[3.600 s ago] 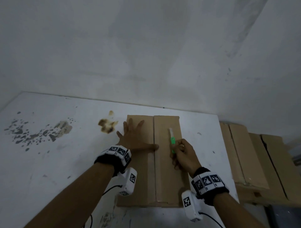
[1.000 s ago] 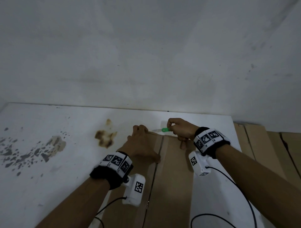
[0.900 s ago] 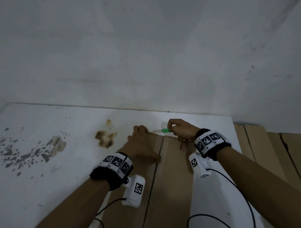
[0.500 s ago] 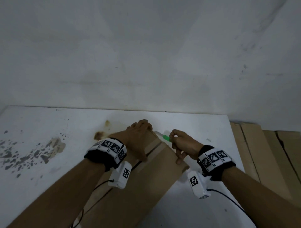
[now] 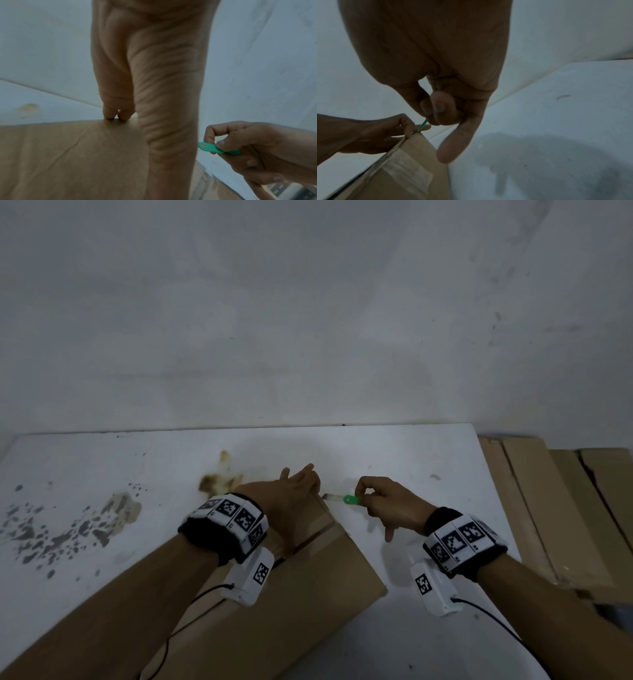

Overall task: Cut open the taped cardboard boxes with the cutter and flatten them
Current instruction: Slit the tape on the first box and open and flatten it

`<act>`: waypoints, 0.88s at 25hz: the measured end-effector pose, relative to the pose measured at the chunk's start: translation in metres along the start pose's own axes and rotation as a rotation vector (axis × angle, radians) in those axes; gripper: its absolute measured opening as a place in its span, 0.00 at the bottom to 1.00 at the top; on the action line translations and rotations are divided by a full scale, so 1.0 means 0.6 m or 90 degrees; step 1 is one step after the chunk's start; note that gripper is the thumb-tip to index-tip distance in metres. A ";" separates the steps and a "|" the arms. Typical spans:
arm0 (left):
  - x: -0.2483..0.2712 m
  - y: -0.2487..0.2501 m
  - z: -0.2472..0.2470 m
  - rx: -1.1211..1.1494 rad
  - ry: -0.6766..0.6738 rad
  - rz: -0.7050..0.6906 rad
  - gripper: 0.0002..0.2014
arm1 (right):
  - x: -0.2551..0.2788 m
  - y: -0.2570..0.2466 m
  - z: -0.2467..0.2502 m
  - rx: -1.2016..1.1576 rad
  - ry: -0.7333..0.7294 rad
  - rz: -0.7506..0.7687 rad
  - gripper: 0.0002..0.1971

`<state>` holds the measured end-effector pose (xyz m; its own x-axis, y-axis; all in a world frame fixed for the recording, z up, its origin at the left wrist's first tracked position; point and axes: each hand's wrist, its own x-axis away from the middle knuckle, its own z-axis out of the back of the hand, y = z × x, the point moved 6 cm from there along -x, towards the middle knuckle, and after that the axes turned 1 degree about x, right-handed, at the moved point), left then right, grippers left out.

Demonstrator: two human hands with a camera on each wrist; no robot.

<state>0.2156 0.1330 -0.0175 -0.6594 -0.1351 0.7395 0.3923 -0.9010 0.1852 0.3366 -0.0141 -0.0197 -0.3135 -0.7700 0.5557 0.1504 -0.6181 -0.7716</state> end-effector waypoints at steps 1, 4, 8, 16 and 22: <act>0.002 0.001 -0.002 -0.006 0.002 -0.003 0.56 | 0.002 0.000 0.000 0.005 0.005 0.005 0.08; 0.004 -0.001 -0.004 -0.021 0.008 0.001 0.60 | 0.006 0.002 0.000 -0.003 0.012 0.018 0.07; 0.009 0.004 -0.003 -0.022 0.010 0.001 0.59 | 0.004 0.008 0.002 -0.009 0.026 0.026 0.06; 0.009 0.008 -0.004 -0.035 0.002 0.011 0.62 | 0.002 0.030 -0.008 0.032 -0.041 0.021 0.07; 0.009 0.011 -0.004 -0.038 0.004 0.011 0.58 | -0.013 0.006 -0.011 0.086 -0.060 0.059 0.07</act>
<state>0.2134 0.1252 -0.0137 -0.6571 -0.1530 0.7381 0.3650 -0.9213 0.1340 0.3332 -0.0092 -0.0288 -0.2044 -0.8322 0.5153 0.3014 -0.5544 -0.7758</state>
